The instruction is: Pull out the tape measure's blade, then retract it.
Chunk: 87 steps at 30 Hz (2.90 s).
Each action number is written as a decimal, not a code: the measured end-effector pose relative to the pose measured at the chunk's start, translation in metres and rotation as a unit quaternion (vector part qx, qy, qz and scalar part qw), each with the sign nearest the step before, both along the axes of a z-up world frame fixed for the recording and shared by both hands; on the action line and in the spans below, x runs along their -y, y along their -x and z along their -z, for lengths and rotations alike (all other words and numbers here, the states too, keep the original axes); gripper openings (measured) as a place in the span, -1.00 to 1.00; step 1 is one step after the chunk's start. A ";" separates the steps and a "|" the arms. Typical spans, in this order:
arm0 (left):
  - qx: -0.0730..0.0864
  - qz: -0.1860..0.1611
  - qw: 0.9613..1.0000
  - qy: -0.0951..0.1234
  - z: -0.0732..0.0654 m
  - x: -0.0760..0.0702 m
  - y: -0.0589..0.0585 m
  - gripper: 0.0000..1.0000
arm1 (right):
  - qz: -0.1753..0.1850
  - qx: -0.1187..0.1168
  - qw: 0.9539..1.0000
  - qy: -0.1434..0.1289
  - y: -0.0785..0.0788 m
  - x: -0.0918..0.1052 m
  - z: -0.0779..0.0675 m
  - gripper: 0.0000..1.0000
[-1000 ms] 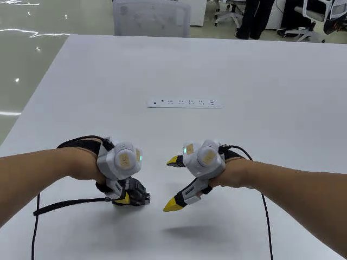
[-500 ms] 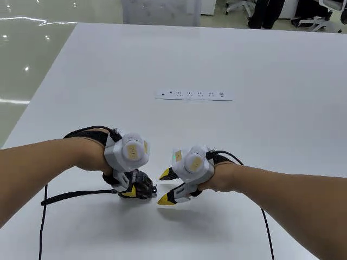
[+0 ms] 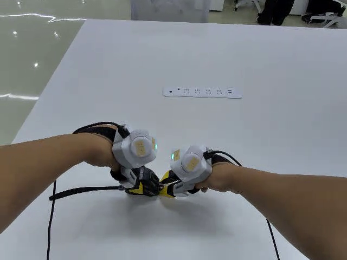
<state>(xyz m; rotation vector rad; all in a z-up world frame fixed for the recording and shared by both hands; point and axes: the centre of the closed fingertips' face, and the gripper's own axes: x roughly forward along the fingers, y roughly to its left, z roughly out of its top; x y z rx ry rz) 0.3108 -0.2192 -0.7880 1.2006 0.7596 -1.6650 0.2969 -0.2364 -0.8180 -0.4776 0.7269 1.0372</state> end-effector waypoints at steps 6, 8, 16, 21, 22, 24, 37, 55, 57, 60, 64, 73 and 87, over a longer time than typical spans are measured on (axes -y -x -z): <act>0.000 0.000 1.000 0.001 -0.001 -0.001 0.000 -0.37 | 0.005 -0.007 1.000 0.004 0.001 0.001 -0.001 -0.78; -0.002 -0.003 1.000 0.001 -0.001 0.000 -0.001 -0.37 | 0.005 -0.006 1.000 0.004 0.001 0.003 -0.001 -0.78; -0.006 -0.012 1.000 0.002 -0.001 0.001 -0.001 -0.37 | 0.001 -0.012 1.000 0.006 0.005 0.013 -0.001 -0.79; -0.010 -0.014 1.000 0.004 -0.001 0.001 0.000 -0.37 | 0.004 -0.020 1.000 0.001 0.005 0.013 -0.001 -0.77; -0.011 -0.013 1.000 0.004 -0.001 0.001 0.000 -0.37 | 0.004 -0.020 1.000 0.001 0.005 0.012 -0.001 -0.75; -0.011 -0.012 1.000 0.003 -0.002 0.001 0.000 -0.37 | 0.004 -0.020 1.000 0.005 0.004 0.009 -0.001 -0.73; -0.005 -0.007 1.000 -0.005 -0.002 -0.001 0.000 -0.37 | -0.001 -0.019 1.000 0.010 -0.001 0.001 0.003 -0.75; -0.002 -0.016 1.000 -0.008 -0.002 -0.001 0.000 -0.37 | 0.010 -0.033 0.999 0.018 0.009 0.021 0.002 -0.75; -0.003 -0.016 1.000 -0.009 -0.002 -0.001 0.000 -0.37 | 0.009 -0.033 0.999 0.019 0.009 0.023 0.003 -0.75; -0.004 -0.014 1.000 -0.008 -0.002 -0.001 0.000 -0.37 | 0.011 -0.033 0.999 0.020 0.009 0.025 0.003 -0.75; -0.004 -0.012 1.000 -0.007 -0.001 -0.001 0.000 -0.37 | 0.012 -0.035 0.999 0.023 0.011 0.027 0.003 -0.75; -0.003 -0.011 1.000 -0.007 -0.001 -0.001 0.000 -0.37 | 0.022 -0.036 0.999 0.017 0.014 0.036 0.004 -0.75; -0.002 -0.011 1.000 -0.005 0.000 -0.001 -0.001 -0.37 | 0.015 -0.037 0.999 0.026 0.020 0.047 0.004 -0.75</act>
